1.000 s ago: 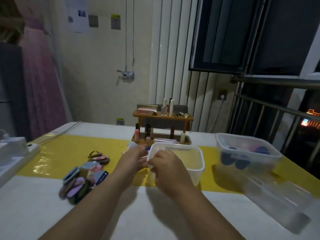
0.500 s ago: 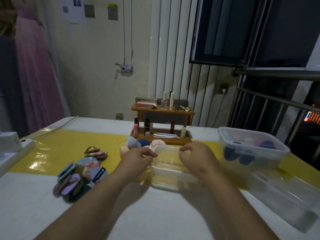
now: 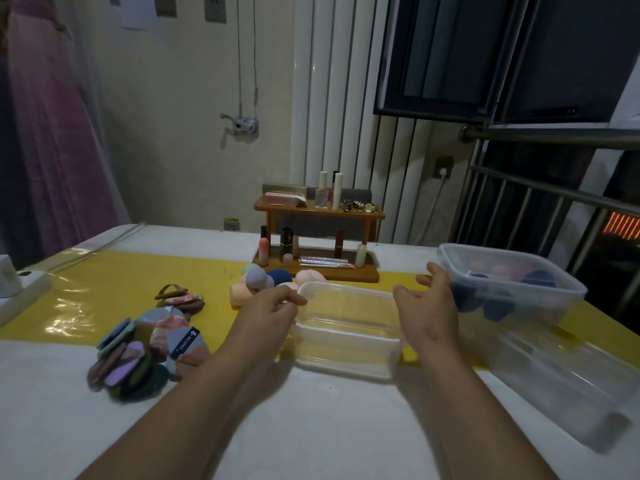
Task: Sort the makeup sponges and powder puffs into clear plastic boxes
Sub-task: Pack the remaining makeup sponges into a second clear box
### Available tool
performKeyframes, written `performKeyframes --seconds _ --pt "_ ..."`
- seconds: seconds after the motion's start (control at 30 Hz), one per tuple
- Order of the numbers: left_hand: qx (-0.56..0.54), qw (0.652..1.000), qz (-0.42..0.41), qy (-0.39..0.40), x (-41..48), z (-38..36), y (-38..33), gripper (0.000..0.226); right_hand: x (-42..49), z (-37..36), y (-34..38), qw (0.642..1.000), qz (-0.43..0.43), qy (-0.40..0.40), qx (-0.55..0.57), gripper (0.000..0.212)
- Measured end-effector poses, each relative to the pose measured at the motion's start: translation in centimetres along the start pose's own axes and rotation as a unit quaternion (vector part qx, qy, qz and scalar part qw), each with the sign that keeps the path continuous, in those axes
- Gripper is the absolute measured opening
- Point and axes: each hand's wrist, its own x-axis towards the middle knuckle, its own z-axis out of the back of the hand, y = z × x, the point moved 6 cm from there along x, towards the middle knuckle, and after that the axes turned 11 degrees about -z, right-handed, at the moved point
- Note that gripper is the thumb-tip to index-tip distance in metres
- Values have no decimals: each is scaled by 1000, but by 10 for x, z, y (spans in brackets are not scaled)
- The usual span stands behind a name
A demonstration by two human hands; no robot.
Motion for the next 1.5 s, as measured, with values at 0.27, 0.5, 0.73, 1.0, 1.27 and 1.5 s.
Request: performKeyframes --seconds 0.27,0.5,0.73,1.0,1.27,1.5 --pt "158 961 -166 155 -11 -13 -9 67 -4 -15 -1 992 71 64 -85 8" --pt "231 935 -235 131 -14 -12 -16 62 -24 -22 18 945 201 155 -206 19" --pt "236 931 -273 49 -11 -4 -24 50 -33 -21 29 911 254 179 -272 57" --pt "285 890 -356 -34 -6 4 -27 53 -43 -14 34 906 367 82 -193 49" --pt "325 877 -352 -31 -2 5 -24 65 -47 -15 34 884 415 56 -208 46" --pt "344 833 -427 -71 -6 4 -33 57 -53 -10 38 867 460 -2 -193 46"
